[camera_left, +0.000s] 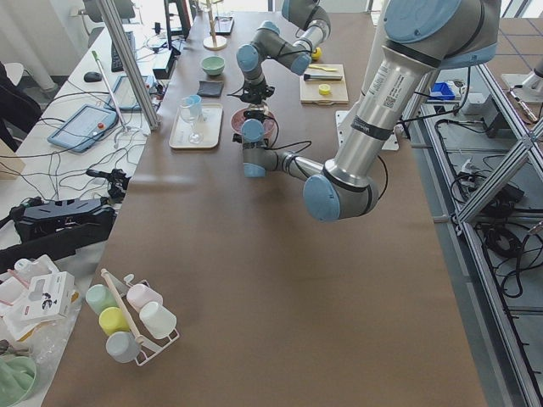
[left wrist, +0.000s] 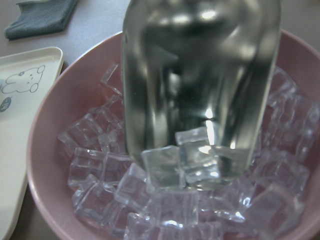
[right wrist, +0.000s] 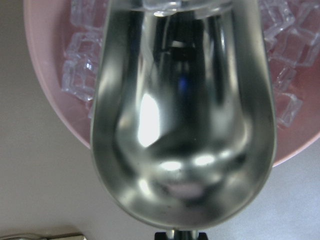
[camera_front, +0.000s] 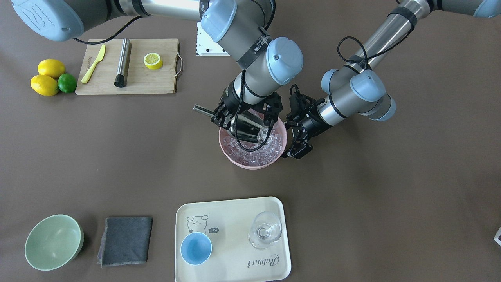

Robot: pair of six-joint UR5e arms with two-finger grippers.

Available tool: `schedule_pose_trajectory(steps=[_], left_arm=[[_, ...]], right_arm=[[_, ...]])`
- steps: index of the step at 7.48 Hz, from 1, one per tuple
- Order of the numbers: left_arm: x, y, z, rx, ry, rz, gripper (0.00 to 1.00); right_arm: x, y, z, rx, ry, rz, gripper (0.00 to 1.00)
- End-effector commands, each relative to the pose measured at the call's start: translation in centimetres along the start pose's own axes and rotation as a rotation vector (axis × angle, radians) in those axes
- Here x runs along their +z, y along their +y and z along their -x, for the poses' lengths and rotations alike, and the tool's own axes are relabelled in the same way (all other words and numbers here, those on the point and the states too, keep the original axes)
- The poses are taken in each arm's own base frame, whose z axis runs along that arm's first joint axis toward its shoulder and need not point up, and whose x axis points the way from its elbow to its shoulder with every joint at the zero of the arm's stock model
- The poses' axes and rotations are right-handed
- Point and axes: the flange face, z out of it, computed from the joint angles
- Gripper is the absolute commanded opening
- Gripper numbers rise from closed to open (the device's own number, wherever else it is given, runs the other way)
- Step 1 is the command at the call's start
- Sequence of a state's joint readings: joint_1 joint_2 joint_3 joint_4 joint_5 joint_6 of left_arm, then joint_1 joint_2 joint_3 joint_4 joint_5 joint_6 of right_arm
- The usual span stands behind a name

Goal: Put ice in cup with scoop

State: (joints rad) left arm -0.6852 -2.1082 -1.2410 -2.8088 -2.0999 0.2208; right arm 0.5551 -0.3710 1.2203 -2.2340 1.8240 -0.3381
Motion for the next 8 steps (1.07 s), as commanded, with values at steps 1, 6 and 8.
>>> schedule_pose_trajectory(steps=[1, 6, 8], left_arm=[[0.0, 0.0, 0.0, 0.000, 0.000, 0.001, 0.97], [0.0, 0.2, 0.0, -0.002, 0.000, 0.003, 0.97], [0.0, 0.2, 0.0, -0.002, 0.000, 0.003, 0.97]], right_arm=[[-0.9, 1.0, 0.6, -0.012, 0.018, -0.045, 0.00], [0.3, 4.3, 1.4, -0.024, 0.031, -0.093, 0.00], [0.6, 5.1, 1.7, -0.028, 0.014, -0.049, 0.00]])
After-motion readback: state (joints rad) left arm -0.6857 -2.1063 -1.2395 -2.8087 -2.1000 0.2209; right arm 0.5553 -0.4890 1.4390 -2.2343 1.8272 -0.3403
